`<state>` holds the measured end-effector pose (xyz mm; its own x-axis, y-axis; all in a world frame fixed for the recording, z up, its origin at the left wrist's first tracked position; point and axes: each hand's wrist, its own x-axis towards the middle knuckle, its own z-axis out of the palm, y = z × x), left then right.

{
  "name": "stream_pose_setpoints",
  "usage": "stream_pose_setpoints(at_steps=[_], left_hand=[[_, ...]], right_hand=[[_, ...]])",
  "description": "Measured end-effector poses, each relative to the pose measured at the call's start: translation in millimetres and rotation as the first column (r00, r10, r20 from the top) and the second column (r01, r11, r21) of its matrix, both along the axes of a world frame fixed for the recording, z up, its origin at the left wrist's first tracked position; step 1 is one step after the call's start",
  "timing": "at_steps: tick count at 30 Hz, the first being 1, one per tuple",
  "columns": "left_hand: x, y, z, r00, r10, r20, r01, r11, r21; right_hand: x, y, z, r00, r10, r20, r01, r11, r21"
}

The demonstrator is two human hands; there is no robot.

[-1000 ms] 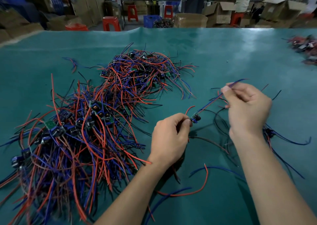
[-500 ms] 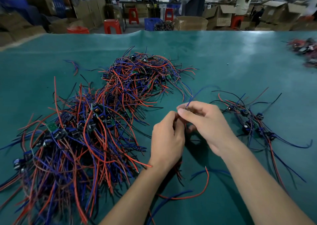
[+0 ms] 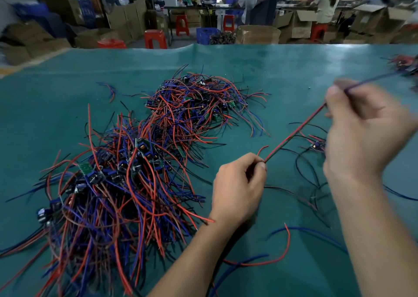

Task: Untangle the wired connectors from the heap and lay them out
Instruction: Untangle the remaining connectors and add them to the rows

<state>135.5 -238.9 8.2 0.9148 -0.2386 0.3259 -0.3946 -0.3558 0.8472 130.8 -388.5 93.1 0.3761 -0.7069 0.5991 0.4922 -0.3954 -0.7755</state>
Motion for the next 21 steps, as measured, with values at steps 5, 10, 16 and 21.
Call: stream_pose_setpoints(at_steps=[5, 10, 16, 21], left_hand=[[2, 1, -3, 0.999, 0.036, -0.025, -0.036, 0.999, -0.026], [3, 3, -1, 0.998, 0.058, -0.009, -0.058, 0.998, -0.03], [3, 2, -3, 0.998, 0.061, -0.009, -0.061, 0.997, -0.037], [2, 3, -3, 0.998, 0.064, 0.008, -0.064, 0.997, -0.036]], right_hand=[[12, 81, 82, 0.968, 0.249, -0.009, -0.236, 0.904, -0.355], [48, 158, 105, 0.649, 0.342, -0.679, -0.755, 0.399, -0.52], [123, 105, 52, 0.535, -0.132, -0.835, -0.685, 0.511, -0.52], [131, 59, -16, 0.325, -0.184, -0.928, -0.613, 0.705, -0.355]])
